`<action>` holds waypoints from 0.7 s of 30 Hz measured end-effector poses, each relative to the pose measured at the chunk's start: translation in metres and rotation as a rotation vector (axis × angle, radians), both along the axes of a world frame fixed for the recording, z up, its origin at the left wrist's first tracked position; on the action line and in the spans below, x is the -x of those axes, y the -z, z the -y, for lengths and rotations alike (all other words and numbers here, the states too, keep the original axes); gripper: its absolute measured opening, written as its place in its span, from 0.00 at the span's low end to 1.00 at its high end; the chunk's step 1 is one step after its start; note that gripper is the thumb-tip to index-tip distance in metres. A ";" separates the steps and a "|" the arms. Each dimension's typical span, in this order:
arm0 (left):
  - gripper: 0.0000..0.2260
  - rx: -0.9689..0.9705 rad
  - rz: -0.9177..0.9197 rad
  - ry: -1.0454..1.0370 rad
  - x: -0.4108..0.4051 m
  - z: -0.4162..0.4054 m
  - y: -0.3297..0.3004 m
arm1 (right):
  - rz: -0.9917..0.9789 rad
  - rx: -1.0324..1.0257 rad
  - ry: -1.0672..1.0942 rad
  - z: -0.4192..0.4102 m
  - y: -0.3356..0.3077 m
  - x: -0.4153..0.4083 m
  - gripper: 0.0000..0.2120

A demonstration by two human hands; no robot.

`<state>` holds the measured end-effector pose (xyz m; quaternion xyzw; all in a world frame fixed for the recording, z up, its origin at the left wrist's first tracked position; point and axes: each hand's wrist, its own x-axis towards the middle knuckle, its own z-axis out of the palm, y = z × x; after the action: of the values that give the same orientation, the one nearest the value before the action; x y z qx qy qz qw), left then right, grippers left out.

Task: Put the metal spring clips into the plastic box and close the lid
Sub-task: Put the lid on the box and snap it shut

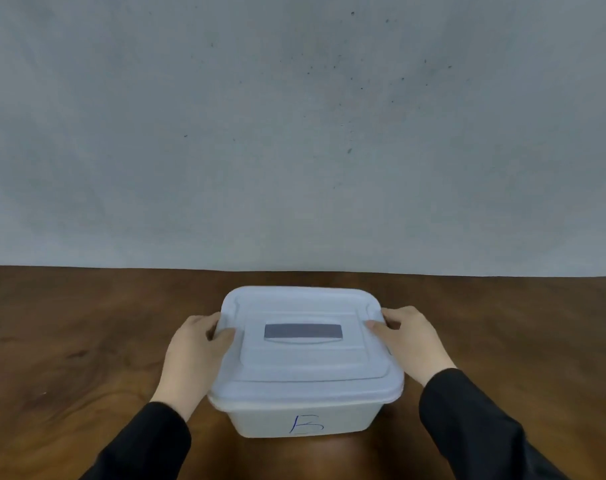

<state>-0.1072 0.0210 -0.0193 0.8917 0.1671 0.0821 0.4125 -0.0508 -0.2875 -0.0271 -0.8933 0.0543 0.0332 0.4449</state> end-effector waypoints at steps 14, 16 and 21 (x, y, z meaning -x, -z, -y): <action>0.28 0.649 -0.268 -0.099 0.015 0.001 0.006 | -0.154 -0.186 0.101 0.011 0.013 0.003 0.24; 0.21 0.698 -0.309 -0.099 0.012 -0.001 0.005 | -0.200 -0.174 0.071 0.012 0.016 0.005 0.27; 0.13 0.637 -0.268 0.061 0.012 0.004 0.003 | -0.133 -0.251 -0.058 0.005 0.011 0.029 0.23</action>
<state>-0.1190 0.0173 -0.0218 0.7256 0.2105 -0.1044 0.6468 -0.0800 -0.2926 -0.0379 -0.8277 0.0533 0.1117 0.5473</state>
